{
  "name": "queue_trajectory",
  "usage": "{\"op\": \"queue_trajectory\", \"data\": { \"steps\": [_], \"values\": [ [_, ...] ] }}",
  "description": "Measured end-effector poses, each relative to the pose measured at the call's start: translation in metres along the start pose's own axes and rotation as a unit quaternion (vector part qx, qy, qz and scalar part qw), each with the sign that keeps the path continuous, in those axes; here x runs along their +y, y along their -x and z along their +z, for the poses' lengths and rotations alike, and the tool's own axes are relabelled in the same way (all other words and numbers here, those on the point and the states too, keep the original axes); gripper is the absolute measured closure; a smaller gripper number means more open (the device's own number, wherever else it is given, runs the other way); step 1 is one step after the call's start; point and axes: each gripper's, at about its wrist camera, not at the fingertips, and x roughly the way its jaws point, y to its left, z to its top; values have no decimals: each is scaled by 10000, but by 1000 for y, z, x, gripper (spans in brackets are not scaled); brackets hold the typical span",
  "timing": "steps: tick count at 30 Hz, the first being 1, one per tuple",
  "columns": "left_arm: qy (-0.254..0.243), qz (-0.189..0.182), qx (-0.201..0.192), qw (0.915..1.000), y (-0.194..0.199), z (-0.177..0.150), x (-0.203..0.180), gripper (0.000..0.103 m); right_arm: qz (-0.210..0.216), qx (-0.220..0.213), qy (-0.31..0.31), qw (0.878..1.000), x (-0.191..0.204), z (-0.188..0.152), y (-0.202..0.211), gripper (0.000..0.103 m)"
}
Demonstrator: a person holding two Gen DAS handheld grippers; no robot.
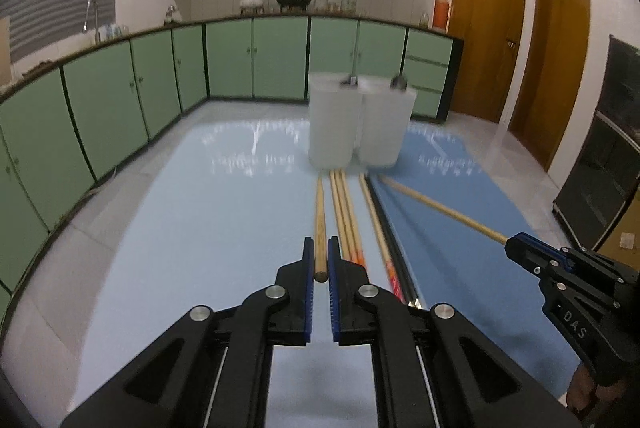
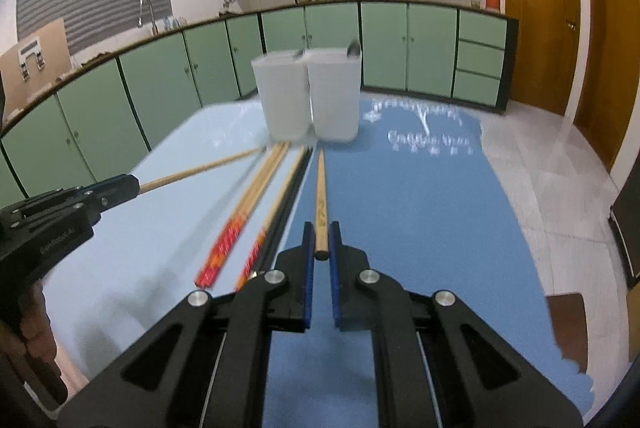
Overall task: Organize utensils
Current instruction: 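Lift both wooden chopsticks and carry them over the holder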
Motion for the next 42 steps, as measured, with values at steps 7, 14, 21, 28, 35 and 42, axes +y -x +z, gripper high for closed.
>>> {"op": "queue_trajectory", "data": {
  "steps": [7, 14, 21, 28, 35, 42],
  "values": [
    [2, -98, -512, 9986, 24, 47, 2, 96, 205, -443, -111, 9987, -13, 47, 26, 97],
    [6, -319, -785, 9964, 28, 86, 5, 97, 480, -590, -414, 9962, -30, 100, 34, 97],
    [2, -460, -841, 9954, 26, 109, 5, 97, 605, -423, -336, 9967, -36, 140, 29, 97],
    [-1, -539, -943, 9941, 30, 121, 8, 97, 630, -528, -51, 9966, -29, 164, 32, 97],
    [-24, -553, -1048, 9930, 29, 134, 10, 97, 683, -662, 48, 9955, -31, 188, 30, 97],
    [-100, -560, -1547, 9863, 36, 177, 7, 97, 687, -1021, 124, 9923, -38, 227, 35, 97]
  ]
}}
